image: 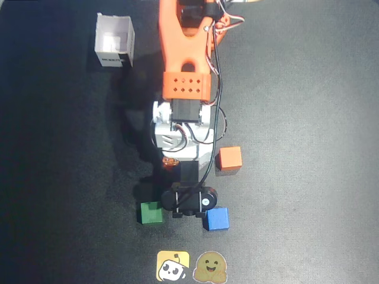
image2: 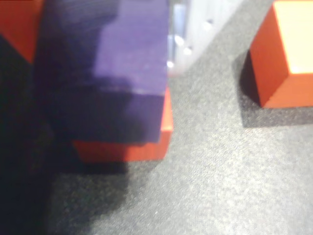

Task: Put the purple cube on top of the red cube.

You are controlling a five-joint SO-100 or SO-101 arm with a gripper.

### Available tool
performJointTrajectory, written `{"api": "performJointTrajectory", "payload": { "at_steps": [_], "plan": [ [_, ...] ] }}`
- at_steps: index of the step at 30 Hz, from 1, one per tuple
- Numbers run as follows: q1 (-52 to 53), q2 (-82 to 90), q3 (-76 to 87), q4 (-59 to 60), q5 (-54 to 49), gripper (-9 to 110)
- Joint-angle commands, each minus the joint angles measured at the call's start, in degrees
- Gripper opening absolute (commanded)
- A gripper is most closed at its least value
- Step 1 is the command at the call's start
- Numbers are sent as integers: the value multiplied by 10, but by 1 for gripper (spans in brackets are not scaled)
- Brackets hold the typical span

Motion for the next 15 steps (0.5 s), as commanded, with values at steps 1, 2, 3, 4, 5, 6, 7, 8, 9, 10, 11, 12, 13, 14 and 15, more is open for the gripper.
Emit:
{"api": "performJointTrajectory", "payload": {
  "at_steps": [1,2,3,4,5,6,7,8,9,10,11,12,13,14,15],
  "plan": [
    [-5,9,2,-2,4,16],
    [-5,10,2,-2,4,16],
    [-5,10,2,-2,4,16],
    [-5,11,2,-2,4,16],
    [-5,11,2,-2,4,16],
    [-5,11,2,-3,4,17],
    [-5,12,2,-4,4,19],
    [-5,13,2,-4,5,19],
    [-5,13,2,-4,6,19],
    [-5,14,2,-4,6,19],
    [-5,15,2,-4,9,19],
    [-5,17,2,-5,9,19],
    [-5,17,2,-6,9,20],
    [-5,18,2,-7,10,20],
    [-5,18,2,-9,10,20]
  ]
}}
